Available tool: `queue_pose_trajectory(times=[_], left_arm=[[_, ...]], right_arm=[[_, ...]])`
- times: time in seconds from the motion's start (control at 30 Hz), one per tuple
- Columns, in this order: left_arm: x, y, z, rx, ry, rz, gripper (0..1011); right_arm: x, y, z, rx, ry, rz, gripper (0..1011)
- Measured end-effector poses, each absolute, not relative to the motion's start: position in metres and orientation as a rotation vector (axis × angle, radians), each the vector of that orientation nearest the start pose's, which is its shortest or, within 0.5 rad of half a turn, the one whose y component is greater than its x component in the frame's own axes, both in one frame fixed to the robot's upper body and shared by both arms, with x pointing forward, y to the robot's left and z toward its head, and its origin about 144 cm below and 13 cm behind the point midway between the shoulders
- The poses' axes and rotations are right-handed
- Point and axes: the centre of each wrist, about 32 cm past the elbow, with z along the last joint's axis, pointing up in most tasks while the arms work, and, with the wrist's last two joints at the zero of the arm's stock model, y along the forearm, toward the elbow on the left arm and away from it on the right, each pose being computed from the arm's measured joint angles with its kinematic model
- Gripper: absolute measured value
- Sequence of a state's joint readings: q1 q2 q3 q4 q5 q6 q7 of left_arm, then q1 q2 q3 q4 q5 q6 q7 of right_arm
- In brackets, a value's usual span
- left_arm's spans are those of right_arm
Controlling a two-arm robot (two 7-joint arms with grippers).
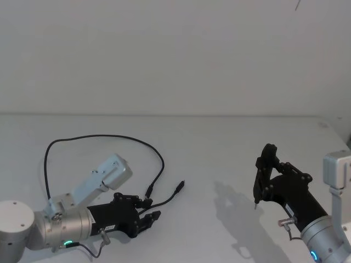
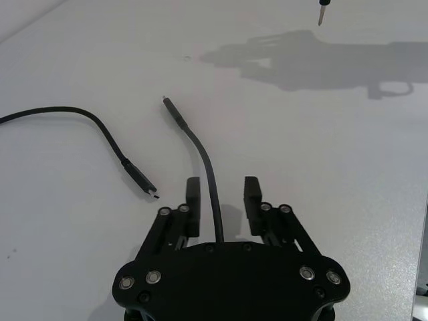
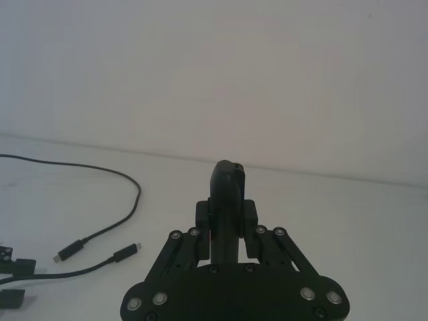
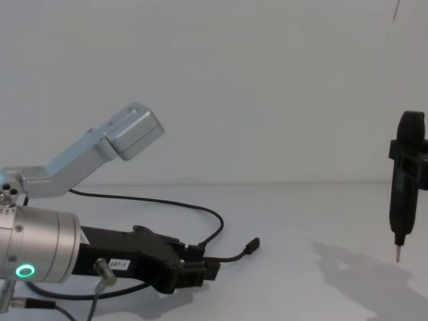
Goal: Pick up the data cable with the one hand.
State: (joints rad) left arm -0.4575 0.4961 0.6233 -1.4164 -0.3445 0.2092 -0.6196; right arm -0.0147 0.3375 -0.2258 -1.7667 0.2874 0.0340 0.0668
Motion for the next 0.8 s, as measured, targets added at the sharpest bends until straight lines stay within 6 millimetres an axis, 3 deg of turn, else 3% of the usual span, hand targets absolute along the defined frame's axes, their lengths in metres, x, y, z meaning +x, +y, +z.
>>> queue_pose_trajectory(times=[0.17,0.27,0.4,0.8], left_arm=[[0.541,0.226,1.201,0.373,-0.029,0.524,281],[0.54,0.225,1.202,0.368,-0.03,0.521,144],[0.54,0.224,1.203,0.359,-0.031,0.516,49],[0.536,0.216,1.217,0.3,-0.051,0.485,42]], right_arm=[[0.443,-0.237,1.189,0.026,-0.075,-1.23,279],[0.443,-0.237,1.189,0.026,-0.075,-1.229,279],[0.443,-0.237,1.189,0.026,-0.075,-1.229,279],[0.443,-0.237,1.189,0.026,-0.075,-1.229,279]])
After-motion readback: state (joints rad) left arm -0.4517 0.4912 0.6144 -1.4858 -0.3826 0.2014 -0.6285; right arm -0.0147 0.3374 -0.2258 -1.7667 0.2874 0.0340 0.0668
